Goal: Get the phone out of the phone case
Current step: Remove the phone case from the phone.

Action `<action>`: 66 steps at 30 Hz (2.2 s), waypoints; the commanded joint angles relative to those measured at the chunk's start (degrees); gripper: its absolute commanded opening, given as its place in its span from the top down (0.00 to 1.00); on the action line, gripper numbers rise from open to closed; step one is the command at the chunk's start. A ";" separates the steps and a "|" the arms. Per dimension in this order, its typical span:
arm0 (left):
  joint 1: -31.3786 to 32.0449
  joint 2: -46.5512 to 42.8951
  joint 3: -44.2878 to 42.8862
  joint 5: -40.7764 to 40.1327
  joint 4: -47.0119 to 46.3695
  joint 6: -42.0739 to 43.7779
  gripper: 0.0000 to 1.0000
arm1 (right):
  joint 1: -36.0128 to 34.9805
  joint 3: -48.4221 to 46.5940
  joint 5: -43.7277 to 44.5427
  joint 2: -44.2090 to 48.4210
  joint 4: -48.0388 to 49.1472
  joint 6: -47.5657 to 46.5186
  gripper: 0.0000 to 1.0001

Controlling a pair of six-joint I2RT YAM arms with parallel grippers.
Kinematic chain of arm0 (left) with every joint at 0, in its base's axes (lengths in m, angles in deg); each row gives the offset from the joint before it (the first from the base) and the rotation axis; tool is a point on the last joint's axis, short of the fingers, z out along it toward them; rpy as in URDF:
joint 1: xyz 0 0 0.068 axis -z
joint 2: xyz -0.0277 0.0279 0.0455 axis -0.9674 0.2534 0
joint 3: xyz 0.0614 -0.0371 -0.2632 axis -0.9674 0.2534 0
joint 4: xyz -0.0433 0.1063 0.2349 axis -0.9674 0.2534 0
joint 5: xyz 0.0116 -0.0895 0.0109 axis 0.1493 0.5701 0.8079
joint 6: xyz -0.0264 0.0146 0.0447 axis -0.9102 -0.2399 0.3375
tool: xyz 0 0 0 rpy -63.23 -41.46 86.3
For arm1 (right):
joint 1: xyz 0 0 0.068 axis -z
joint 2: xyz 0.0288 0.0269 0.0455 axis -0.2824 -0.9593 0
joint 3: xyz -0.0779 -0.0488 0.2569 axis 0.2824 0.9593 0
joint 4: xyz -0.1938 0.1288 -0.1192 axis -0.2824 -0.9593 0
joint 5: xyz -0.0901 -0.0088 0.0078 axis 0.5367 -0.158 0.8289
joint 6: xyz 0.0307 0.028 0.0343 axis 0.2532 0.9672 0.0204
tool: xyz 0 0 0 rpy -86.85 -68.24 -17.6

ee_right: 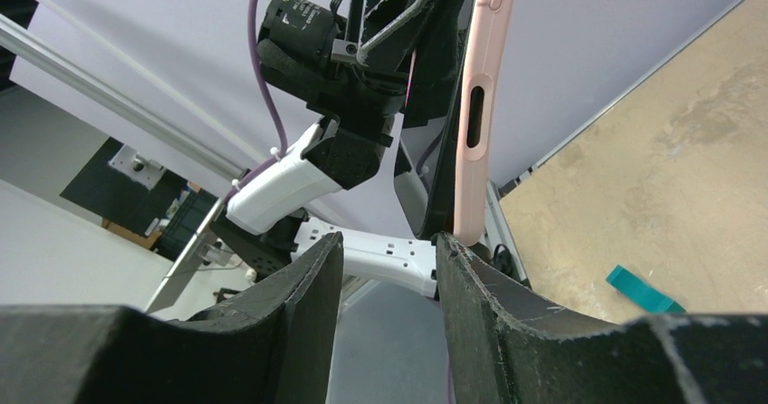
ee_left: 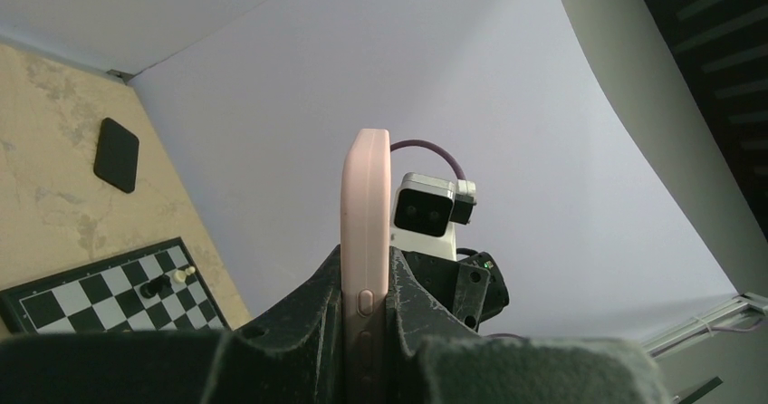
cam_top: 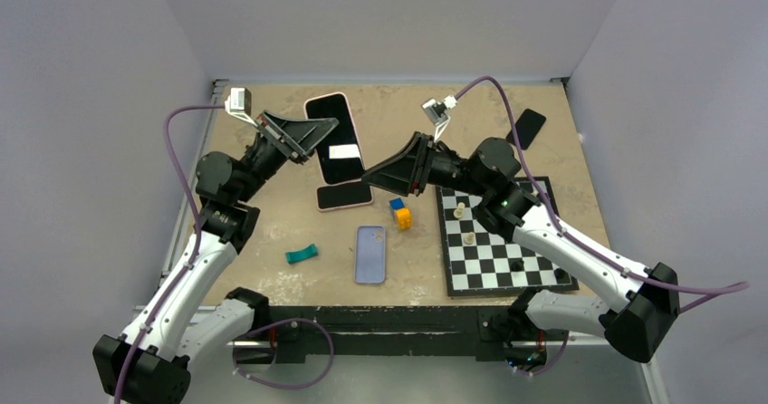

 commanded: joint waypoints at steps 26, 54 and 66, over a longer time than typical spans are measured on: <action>6.93 -1.89 -5.84 15.31 8.24 10.81 0.67 | 0.82 -13.73 -1.35 -15.17 5.53 6.37 1.00; 6.75 -0.97 -2.89 17.26 12.57 33.94 0.33 | 12.27 -4.68 -16.66 -4.97 12.45 20.29 1.00; 6.75 0.76 -5.02 15.14 15.03 34.81 0.56 | 12.13 -3.07 -16.78 -5.34 17.89 24.05 1.00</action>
